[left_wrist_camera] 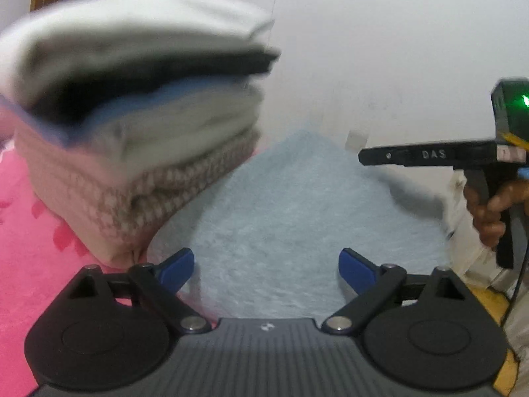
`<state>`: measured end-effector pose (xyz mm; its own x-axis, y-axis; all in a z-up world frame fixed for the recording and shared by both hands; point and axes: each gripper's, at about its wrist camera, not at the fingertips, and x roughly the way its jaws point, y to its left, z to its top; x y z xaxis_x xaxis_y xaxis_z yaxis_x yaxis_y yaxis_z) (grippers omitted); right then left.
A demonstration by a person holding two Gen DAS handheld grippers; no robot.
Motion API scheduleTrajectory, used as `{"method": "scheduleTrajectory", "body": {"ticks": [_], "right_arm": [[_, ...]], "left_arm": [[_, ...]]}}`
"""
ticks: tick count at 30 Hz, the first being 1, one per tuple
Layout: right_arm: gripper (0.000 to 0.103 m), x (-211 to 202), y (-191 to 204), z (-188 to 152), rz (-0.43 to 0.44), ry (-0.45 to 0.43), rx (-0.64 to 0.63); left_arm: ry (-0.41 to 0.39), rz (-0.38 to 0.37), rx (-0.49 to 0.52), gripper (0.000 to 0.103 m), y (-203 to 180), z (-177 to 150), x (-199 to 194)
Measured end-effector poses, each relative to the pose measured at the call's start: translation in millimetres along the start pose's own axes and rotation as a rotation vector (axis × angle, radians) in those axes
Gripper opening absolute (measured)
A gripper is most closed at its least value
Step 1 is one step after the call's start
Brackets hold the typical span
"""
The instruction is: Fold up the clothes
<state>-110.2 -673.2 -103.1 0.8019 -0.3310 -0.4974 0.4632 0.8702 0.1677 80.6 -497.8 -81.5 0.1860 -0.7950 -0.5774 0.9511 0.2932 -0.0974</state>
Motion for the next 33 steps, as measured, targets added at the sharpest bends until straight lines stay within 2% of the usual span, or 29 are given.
{"method": "scheduleTrajectory", "body": {"ticks": [2,4,5,7,8,9,10,12,13,14,17,19,24,31,33], "right_arm": [[0.023,-30,4,-3,0.022,-0.047,0.017],[0.023,-56,13,-13,0.043,-0.063,0.013],[0.023,-67,17,-20,0.053,-0.065,0.017],[0.024,-74,23,-35,0.066,-0.032,0.034],[0.024,-70,25,-46,0.063,0.007,0.048],[0.024,-64,27,-58,0.056,0.057,0.064],[0.024,-63,35,-63,0.036,0.068,0.042],[0.025,-68,55,-65,-0.016,0.053,-0.036],[0.026,-70,66,-67,-0.042,0.046,-0.076],[0.026,-80,69,-63,-0.032,0.021,-0.075],[0.037,-112,71,-53,-0.004,-0.04,-0.013],[0.058,-132,74,-53,-0.002,-0.067,0.046],[0.084,-172,89,-69,0.033,-0.071,0.154],[0.101,-217,129,-98,-0.022,-0.053,0.122],[0.102,-228,137,-104,-0.039,-0.048,0.104]], "left_arm": [[-0.029,-0.036,0.013,0.096,-7,-1,-20],[-0.024,-0.081,0.057,0.097,-18,-7,-30],[-0.001,-0.075,0.085,0.098,-24,-12,-28],[0.087,-0.018,0.129,0.099,-38,-25,-12],[0.122,0.011,0.141,0.103,-43,-31,-6],[0.132,0.032,0.117,0.103,-44,-34,-4],[0.135,0.038,0.073,0.102,-41,-33,-8],[0.145,0.076,0.003,0.096,-35,-28,-23],[0.131,0.104,0.01,0.095,-35,-28,-36],[0.116,0.13,0.015,0.095,-35,-28,-50],[0.064,0.166,0.001,0.095,-31,-25,-96],[0.029,0.167,-0.024,0.097,-31,-21,-125],[-0.017,0.14,-0.087,0.102,-43,-25,-178],[-0.011,0.116,-0.166,0.103,-74,-58,-231],[-0.01,0.12,-0.195,0.103,-83,-68,-240]]}}
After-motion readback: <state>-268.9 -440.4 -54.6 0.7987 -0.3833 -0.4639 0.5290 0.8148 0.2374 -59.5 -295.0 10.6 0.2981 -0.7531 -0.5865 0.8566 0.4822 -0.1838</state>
